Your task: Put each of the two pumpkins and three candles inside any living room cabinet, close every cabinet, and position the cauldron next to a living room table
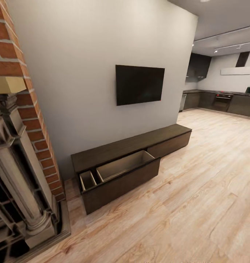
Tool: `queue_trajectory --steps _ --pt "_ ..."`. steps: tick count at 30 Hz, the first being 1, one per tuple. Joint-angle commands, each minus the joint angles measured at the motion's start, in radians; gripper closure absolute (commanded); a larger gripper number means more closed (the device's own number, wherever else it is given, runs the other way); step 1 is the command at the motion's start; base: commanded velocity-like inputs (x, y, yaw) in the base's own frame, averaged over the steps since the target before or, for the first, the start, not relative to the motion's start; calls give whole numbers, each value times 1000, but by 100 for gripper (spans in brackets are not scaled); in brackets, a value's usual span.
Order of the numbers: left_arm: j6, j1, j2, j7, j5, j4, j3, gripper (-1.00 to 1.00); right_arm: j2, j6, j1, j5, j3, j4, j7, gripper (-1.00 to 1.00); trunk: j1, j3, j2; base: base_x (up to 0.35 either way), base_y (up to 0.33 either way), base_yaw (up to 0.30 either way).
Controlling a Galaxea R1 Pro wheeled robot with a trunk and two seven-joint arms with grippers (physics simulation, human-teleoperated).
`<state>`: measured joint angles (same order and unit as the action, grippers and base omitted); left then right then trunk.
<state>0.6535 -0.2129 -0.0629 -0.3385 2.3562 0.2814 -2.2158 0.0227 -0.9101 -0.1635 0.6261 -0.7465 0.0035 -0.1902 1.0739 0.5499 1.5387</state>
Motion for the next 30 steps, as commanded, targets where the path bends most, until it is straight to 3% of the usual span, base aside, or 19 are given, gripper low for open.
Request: queue_trajectory --steps 1,9,30 --pt "4 -2 0 -10 0 4 -8 100 0 0 -1 1 -9 1 -4 -100 0 1 1 0 0 -295" --pt "-32 -2 -1 -3 0 4 -7 100 2 11 -1 -3 -11 3 1 -100 0 3 1 0 0 -296" --pt "-32 -2 -2 -4 0 4 -7 100 2 18 -1 -5 -14 4 2 -100 0 6 1 0 0 -293"
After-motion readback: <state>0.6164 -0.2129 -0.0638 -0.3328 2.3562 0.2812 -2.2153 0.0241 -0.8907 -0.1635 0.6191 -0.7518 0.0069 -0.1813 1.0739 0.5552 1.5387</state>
